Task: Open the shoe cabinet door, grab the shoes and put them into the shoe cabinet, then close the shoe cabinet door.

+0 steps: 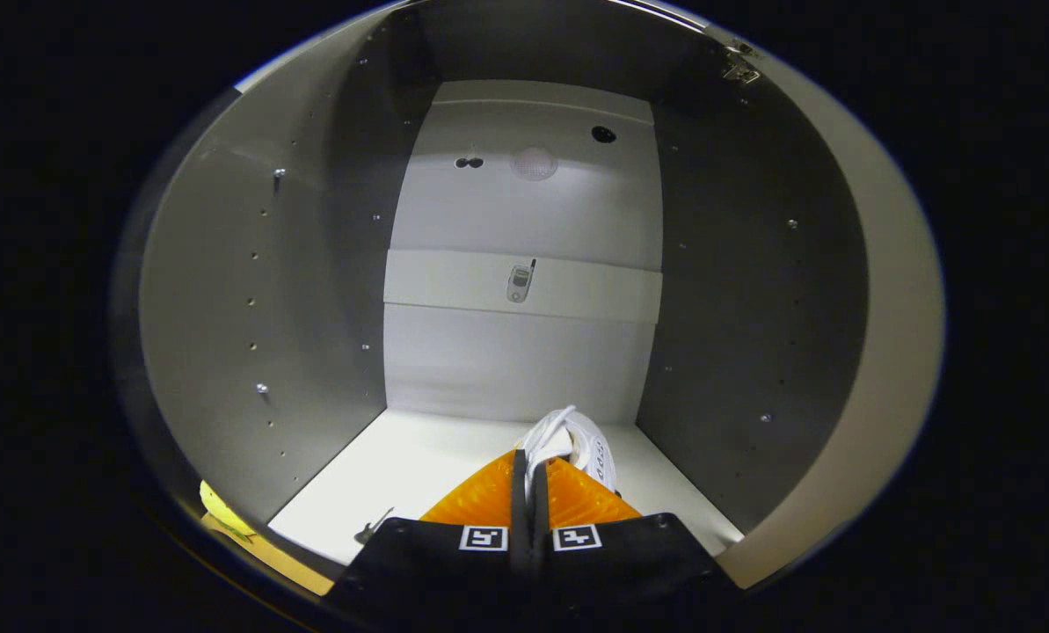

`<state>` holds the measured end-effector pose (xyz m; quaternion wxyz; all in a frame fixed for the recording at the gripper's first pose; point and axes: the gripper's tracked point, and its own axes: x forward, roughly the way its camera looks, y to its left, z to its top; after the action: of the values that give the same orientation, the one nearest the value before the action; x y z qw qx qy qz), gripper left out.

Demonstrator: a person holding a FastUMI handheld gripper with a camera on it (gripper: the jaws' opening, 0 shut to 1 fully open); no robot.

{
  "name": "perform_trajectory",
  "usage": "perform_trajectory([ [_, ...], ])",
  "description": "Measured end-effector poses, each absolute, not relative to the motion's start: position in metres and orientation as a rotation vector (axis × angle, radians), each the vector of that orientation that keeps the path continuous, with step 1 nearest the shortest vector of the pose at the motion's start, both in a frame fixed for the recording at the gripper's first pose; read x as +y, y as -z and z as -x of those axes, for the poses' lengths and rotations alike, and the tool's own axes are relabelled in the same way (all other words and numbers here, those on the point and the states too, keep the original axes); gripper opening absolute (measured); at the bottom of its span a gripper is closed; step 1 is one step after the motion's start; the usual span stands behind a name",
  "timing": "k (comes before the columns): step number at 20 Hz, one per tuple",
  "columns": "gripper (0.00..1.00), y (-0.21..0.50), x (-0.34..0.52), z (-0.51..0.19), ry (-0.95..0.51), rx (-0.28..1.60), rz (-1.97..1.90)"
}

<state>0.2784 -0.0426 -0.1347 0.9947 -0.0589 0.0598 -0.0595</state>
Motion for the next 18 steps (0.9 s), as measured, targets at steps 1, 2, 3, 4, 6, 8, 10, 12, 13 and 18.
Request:
perform_trajectory([
  [1, 0.04, 0.138, -0.045, -0.287, 0.116, 0.125, 0.109],
  [2, 0.04, 0.140, -0.047, -0.294, 0.111, 0.131, 0.100],
  [3, 0.04, 0.140, -0.049, -0.300, 0.109, 0.125, 0.094],
  [4, 0.04, 0.140, -0.052, -0.304, 0.111, 0.122, 0.096],
  [6, 0.04, 0.141, -0.055, -0.317, 0.110, 0.115, 0.086],
  [8, 0.04, 0.148, -0.054, -0.320, 0.095, 0.150, 0.062],
  [10, 0.04, 0.150, -0.057, -0.320, 0.087, 0.157, 0.082],
  [12, 0.04, 0.154, -0.057, -0.320, 0.095, 0.179, 0.075],
  [13, 0.04, 0.155, -0.058, -0.319, 0.101, 0.187, 0.056],
  [18, 0.11, 0.155, -0.059, -0.304, 0.127, 0.202, 0.026],
])
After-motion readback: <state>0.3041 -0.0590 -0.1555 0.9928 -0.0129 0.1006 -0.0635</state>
